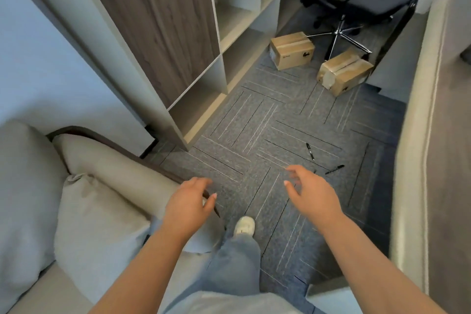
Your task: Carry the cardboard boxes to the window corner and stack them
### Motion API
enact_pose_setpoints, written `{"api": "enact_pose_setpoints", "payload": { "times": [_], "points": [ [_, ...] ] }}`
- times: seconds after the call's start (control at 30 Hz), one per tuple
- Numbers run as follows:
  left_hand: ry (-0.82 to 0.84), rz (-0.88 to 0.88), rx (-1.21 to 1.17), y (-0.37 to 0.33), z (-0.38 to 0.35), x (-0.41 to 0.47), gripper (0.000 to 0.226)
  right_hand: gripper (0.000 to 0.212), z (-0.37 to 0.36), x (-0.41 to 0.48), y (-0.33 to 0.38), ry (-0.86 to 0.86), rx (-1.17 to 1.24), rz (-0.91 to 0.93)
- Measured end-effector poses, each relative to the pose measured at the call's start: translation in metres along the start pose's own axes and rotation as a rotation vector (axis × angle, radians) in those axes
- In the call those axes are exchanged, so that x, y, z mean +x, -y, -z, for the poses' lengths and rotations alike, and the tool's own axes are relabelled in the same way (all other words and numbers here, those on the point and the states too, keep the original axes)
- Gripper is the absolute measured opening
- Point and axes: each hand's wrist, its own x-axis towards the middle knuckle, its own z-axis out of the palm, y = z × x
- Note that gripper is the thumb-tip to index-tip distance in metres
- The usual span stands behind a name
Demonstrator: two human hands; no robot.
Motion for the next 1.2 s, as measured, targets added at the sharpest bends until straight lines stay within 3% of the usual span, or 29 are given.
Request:
{"api": "enact_pose_setpoints", "payload": {
  "times": [0.27,0.5,0.7,1.03,1.2],
  "points": [
    [0.099,-0.298,0.04,-0.061,0.017,0.194,0.04,0.038,0.044,0.108,-0.034,-0.075,-0.065,-0.252],
    [0.059,-0.473,0.028,-0.133,0.05,0.342,0.04,0.036,0.083,0.18,-0.064,-0.127,-0.044,-0.441],
    [0.06,-0.474,0.019,-0.177,0.051,0.445,0.04,0.037,0.115,0.279,-0.1,-0.146,-0.021,-0.49],
    [0.094,-0.295,0.052,-0.208,0.051,0.592,0.039,0.038,0.222,0.513,-0.125,-0.179,-0.045,-0.237],
    [0.132,-0.263,0.061,-0.23,0.054,0.662,0.04,0.038,0.259,0.598,-0.135,-0.167,-0.023,-0.271]
  ]
}}
